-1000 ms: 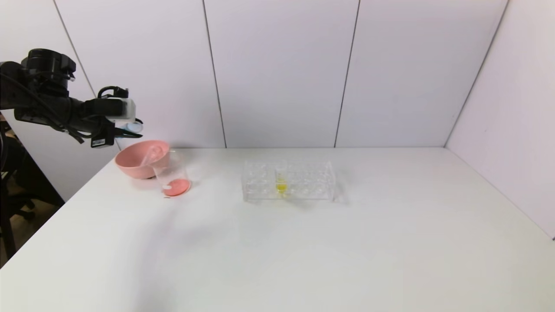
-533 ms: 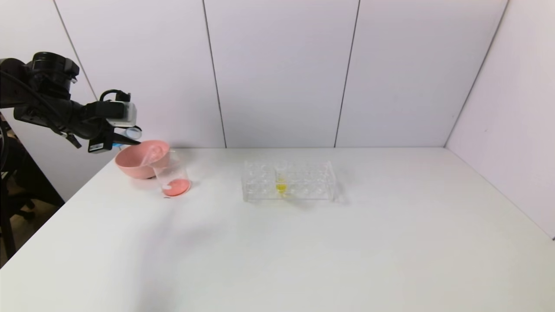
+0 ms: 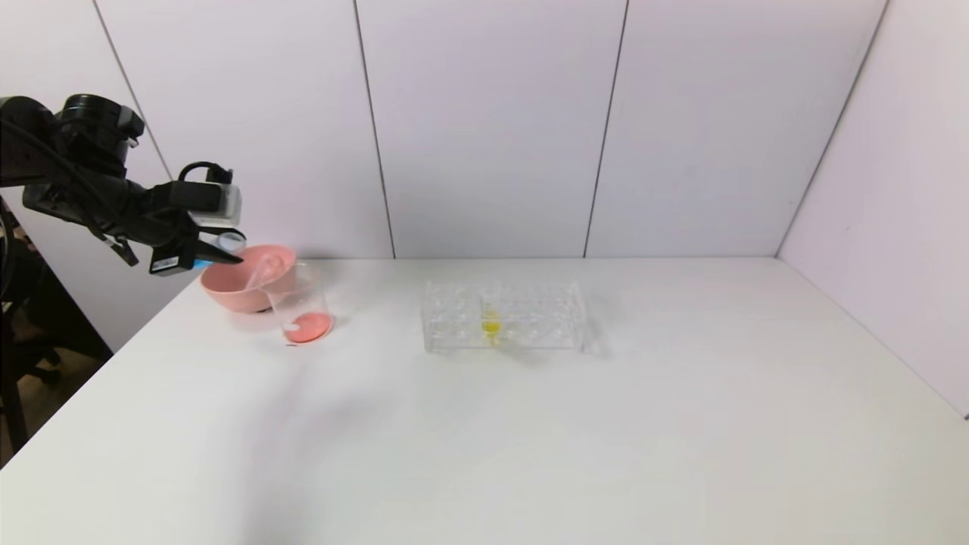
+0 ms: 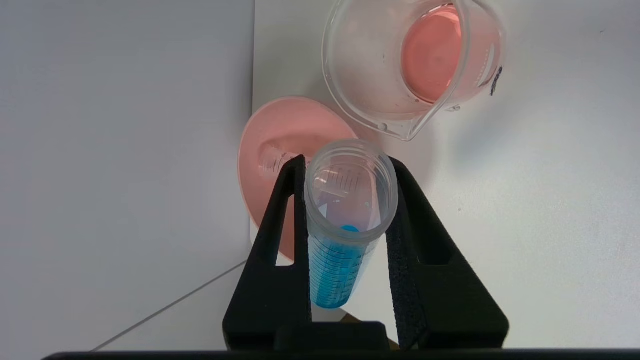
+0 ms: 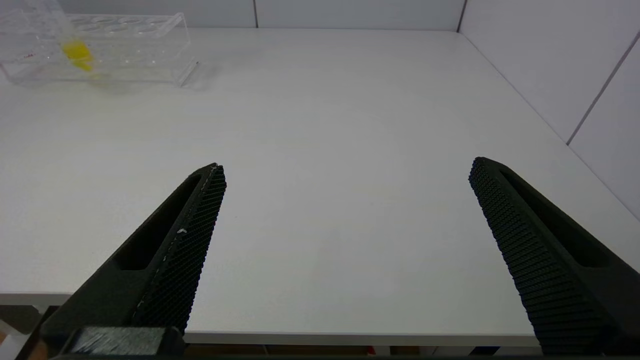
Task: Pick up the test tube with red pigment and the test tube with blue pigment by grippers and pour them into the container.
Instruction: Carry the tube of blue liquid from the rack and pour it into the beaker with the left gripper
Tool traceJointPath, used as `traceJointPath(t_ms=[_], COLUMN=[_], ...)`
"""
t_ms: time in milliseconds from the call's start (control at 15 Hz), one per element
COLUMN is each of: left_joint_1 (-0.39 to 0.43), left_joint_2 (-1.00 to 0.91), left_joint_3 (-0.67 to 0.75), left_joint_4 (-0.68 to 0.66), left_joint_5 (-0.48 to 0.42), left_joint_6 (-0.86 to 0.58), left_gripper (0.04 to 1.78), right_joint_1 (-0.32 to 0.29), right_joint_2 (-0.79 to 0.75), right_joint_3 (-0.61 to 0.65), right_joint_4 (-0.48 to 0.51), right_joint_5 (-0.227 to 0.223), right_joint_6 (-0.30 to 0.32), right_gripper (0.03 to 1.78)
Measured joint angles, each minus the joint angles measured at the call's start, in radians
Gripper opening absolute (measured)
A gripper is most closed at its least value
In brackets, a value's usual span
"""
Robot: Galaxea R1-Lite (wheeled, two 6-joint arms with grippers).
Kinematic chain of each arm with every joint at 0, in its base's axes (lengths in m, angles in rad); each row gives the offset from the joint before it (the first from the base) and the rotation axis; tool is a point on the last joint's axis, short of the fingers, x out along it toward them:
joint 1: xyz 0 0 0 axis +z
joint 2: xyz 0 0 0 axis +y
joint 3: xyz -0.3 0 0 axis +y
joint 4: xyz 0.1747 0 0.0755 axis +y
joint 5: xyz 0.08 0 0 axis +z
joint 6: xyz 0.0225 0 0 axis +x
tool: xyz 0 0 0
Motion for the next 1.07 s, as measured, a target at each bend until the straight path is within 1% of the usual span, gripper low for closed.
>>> traceJointPath(t_ms=[200,800,1067], left_joint_1=[0.000,-0.002,-0.003], left_joint_2=[-0.017,-0.029,-0.028], left_joint_3=[0.000,0.006,0.009], left_joint_4=[0.029,0.112,0.115], left_joint_5=[0.011,0.103,0.106], left_joint_6=[0.000,0.008,0.007], left_gripper=[0.45,0.45,0.45], right_joint_1=[0.000,0.000,0.000], right_joint_2=[0.000,0.000,0.000], right_joint_3=[0.000,0.000,0.000], right_joint_4=[0.000,0.000,0.000], right_joint_5=[0.000,0.000,0.000], right_joint_6=[0.000,0.000,0.000], right_gripper=[1.77,1.77,1.77])
